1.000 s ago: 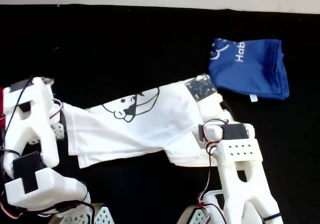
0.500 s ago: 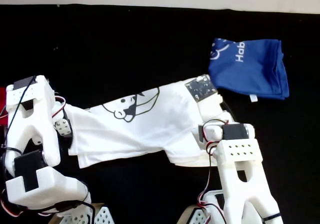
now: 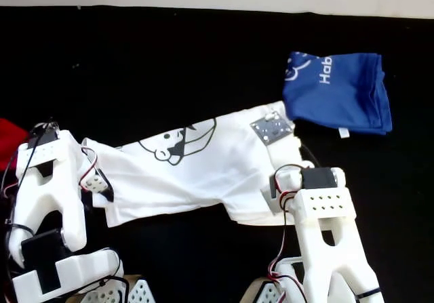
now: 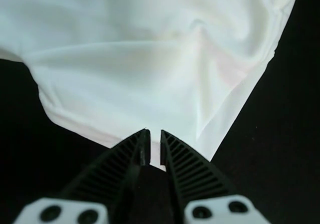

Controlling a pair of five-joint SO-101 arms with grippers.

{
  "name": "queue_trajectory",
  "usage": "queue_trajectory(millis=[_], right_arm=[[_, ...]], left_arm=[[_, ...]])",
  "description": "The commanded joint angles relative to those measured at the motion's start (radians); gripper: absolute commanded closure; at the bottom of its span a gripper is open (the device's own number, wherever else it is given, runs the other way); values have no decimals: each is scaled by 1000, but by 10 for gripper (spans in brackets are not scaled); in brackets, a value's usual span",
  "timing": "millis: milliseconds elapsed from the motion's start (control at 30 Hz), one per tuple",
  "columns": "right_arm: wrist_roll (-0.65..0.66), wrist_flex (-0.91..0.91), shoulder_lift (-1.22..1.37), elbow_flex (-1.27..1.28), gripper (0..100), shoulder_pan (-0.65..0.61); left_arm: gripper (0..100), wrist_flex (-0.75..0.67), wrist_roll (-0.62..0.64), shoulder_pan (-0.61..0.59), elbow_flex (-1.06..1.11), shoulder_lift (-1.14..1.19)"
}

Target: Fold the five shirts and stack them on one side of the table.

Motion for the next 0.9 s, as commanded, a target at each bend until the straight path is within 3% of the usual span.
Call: queue_trajectory(millis=[0,233,400,600,867], right_arm=[[-11,12,1,-8,947,-1],[-12,12,1,-7,947,-1],[-12,12,1,-5,947,-1],[-12,12,1,-5,947,-1],[-12,5,1,-5,947,-1]], left_arm=[[825,-55,14,18,-2,24],[841,-69,17,62,-4,105],[996,-61,71,130,-4,64],[992,17,98,223,-2,-84],[992,176,92,231,4,-246]])
